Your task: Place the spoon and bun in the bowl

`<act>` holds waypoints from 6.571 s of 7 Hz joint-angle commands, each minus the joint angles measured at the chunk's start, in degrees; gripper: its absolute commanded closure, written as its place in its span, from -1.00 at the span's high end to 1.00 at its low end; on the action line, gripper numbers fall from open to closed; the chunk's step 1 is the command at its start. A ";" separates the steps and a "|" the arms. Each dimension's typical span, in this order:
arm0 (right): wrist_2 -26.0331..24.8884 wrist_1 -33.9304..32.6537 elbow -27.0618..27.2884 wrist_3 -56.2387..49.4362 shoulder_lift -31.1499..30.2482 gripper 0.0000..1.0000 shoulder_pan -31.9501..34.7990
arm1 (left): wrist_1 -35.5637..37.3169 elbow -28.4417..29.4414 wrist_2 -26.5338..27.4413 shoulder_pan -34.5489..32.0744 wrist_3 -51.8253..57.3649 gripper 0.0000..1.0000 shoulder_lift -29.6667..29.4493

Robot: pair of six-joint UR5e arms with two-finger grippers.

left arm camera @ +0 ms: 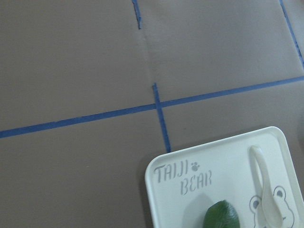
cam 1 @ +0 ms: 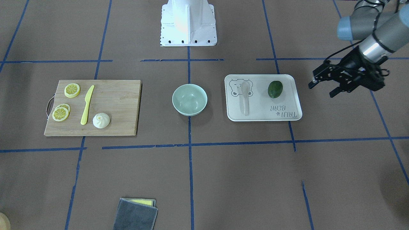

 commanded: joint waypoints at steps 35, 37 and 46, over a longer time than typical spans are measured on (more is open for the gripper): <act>-32.94 14.28 -2.37 66.41 22.97 0.85 -42.48 | 2.29 6.17 20.80 12.90 -17.48 0.85 -21.22; -32.68 13.85 -0.89 66.32 22.97 0.86 -40.81 | 2.20 6.35 20.89 12.99 -17.57 0.85 -21.22; -32.77 13.76 -0.96 66.49 20.16 0.40 -43.09 | 2.20 5.64 20.89 12.90 -17.57 0.86 -20.96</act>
